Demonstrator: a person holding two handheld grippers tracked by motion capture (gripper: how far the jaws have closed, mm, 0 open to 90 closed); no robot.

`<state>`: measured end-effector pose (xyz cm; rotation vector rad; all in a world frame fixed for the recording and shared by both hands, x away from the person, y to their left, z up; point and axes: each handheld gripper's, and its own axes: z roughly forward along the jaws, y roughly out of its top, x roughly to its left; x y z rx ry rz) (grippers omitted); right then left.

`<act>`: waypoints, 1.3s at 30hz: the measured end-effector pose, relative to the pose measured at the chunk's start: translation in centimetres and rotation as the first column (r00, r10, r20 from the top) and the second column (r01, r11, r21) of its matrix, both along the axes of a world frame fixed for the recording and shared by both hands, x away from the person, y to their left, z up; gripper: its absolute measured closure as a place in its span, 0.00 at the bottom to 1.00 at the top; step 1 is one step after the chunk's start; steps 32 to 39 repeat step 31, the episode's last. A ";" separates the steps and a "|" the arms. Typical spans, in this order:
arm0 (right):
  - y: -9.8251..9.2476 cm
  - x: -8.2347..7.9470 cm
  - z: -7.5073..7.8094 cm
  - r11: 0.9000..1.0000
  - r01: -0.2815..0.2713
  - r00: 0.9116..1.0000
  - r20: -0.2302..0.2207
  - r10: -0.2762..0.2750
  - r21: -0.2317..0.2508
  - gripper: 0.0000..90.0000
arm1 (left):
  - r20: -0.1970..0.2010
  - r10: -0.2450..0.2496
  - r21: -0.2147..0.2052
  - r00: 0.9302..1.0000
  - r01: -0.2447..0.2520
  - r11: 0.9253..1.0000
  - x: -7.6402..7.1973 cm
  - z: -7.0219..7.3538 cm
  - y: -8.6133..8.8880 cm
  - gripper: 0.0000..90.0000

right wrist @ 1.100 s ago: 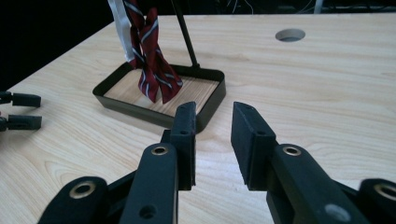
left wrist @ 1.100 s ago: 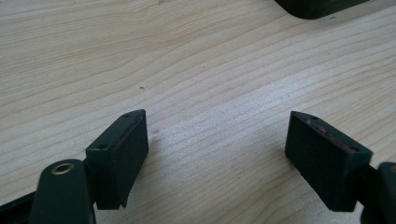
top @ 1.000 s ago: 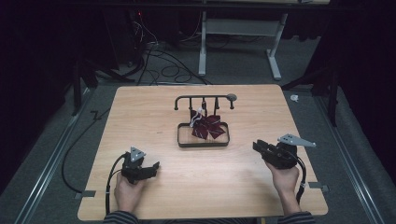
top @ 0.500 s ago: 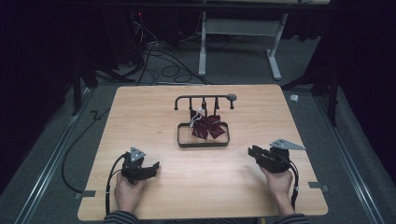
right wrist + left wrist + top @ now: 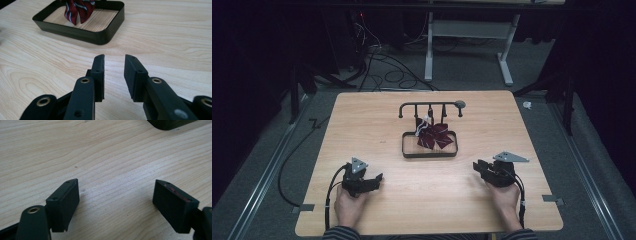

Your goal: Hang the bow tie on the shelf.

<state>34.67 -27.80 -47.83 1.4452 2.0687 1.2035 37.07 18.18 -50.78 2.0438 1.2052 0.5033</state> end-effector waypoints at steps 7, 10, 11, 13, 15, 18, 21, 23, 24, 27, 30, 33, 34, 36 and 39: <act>0.5 0.2 -0.9 0.999 0.004 1.000 -0.022 -0.005 -0.037 0.80 | 0.001 0.001 -0.002 1.000 -0.001 1.000 0.0 0.0 0.0 0.24; 0.7 0.3 -1.0 0.998 0.000 1.000 -0.020 -0.001 -0.060 0.80 | 0.000 0.000 0.000 1.000 0.000 1.000 0.0 0.0 0.0 0.24; 0.7 0.3 -1.1 0.998 -0.001 1.000 -0.020 0.000 -0.065 0.79 | 0.000 0.000 0.000 1.000 0.000 1.000 0.0 0.0 0.0 0.24; 0.8 0.3 -1.3 0.997 0.004 1.000 -0.024 -0.005 -0.072 0.79 | 0.001 0.001 -0.002 1.000 -0.001 1.000 0.0 0.0 0.0 0.24; 1.0 0.3 -1.5 0.996 0.001 1.000 -0.022 -0.003 -0.087 0.79 | 0.000 0.000 0.000 1.000 0.000 1.000 0.0 0.0 0.0 0.24; 1.2 0.3 -1.8 0.994 0.003 1.000 -0.026 -0.006 -0.111 0.78 | 0.000 0.000 0.000 1.000 0.000 1.000 0.0 0.0 0.0 0.24; 1.7 0.4 -2.3 0.987 0.004 0.999 -0.036 -0.010 -0.159 0.76 | 0.001 0.001 0.000 1.000 -0.001 1.000 0.0 0.0 0.0 0.24; 1.9 0.3 -2.3 0.983 0.000 1.000 -0.027 -0.005 -0.183 0.73 | 0.002 0.001 -0.002 1.000 -0.001 1.000 0.0 0.0 0.0 0.24; 2.1 0.2 -2.3 0.980 -0.003 1.000 -0.022 -0.002 -0.197 0.72 | 0.002 0.001 -0.003 1.000 -0.001 1.000 0.0 0.0 0.0 0.24; 2.3 0.1 -2.4 0.975 -0.008 1.000 -0.011 0.005 -0.224 0.71 | 0.002 0.001 -0.004 1.000 -0.001 1.000 0.0 0.0 0.0 0.24; 2.4 0.1 -2.4 0.975 -0.007 1.000 -0.013 0.004 -0.221 0.71 | 0.002 0.001 -0.004 1.000 -0.001 1.000 0.0 0.0 0.0 0.24; 2.3 0.1 -2.4 0.975 -0.007 1.000 -0.013 0.004 -0.221 0.71 | 0.002 0.001 -0.004 1.000 -0.001 1.000 0.0 0.0 0.0 0.24; 2.3 0.1 -2.4 0.975 -0.007 1.000 -0.013 0.004 -0.221 0.71 | 0.002 0.001 -0.004 1.000 -0.001 1.000 0.0 0.0 0.0 0.24; 2.3 0.1 -2.4 0.975 -0.007 1.000 -0.013 0.004 -0.221 0.71 | 0.002 0.001 -0.004 1.000 -0.001 1.000 0.0 0.0 0.0 0.24; 2.3 0.1 -2.4 0.975 -0.007 1.000 -0.013 0.004 -0.221 0.71 | 0.002 0.001 -0.004 1.000 -0.001 1.000 0.0 0.0 0.0 0.24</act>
